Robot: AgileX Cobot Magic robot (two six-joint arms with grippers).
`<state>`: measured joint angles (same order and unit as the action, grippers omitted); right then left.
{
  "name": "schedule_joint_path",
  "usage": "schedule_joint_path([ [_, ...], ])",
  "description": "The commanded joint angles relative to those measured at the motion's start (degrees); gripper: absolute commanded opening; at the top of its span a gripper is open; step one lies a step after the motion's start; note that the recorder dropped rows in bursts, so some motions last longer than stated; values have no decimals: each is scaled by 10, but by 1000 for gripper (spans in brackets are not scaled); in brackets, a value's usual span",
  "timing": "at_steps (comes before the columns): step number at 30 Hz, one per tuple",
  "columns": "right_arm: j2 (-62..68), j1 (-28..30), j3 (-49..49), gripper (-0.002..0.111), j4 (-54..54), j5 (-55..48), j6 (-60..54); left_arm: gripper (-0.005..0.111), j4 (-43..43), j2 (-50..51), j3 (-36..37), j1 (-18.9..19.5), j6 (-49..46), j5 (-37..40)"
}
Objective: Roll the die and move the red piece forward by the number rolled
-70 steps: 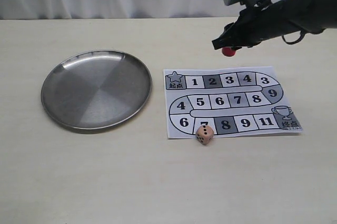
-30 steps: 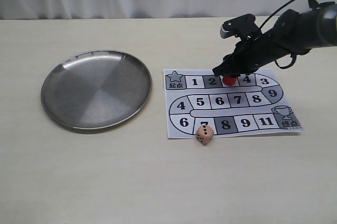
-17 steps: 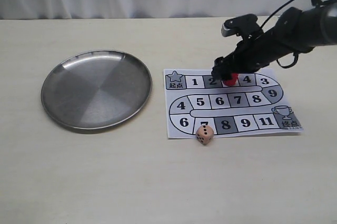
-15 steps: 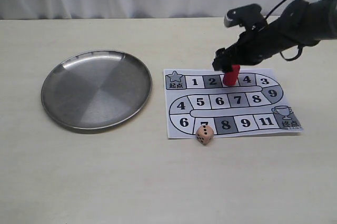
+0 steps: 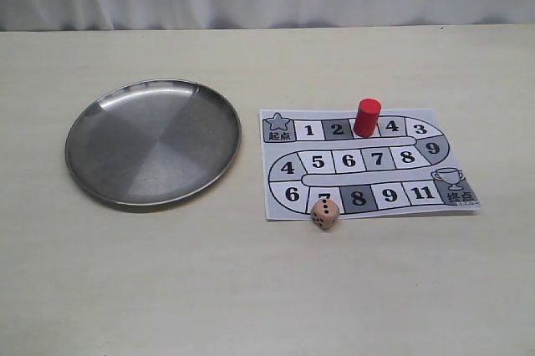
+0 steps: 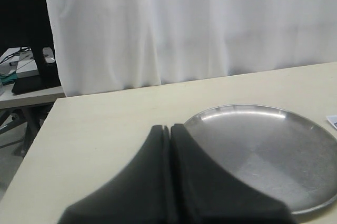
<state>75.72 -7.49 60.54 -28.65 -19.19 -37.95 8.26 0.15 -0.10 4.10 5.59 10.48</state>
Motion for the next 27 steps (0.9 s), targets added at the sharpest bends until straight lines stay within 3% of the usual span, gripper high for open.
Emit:
schedule_joint_path([
  [1, -111, 2, -164, 5, -66, 56, 3, 0, 0, -1, 1, 2, 1, -6],
  [10, -330, 0, -415, 5, -99, 161, 4, 0, 0, -1, 1, 2, 1, -6],
  [21, -537, 0, -531, 5, -124, 163, 7, 0, 0, -1, 1, 2, 1, -6],
  [23, -569, 0, -554, 5, -85, 166, 13, 0, 0, -1, 1, 2, 1, -6],
  [27, -669, 0, -605, 5, 141, 218, 258, 0, 0, -1, 1, 2, 1, -6],
])
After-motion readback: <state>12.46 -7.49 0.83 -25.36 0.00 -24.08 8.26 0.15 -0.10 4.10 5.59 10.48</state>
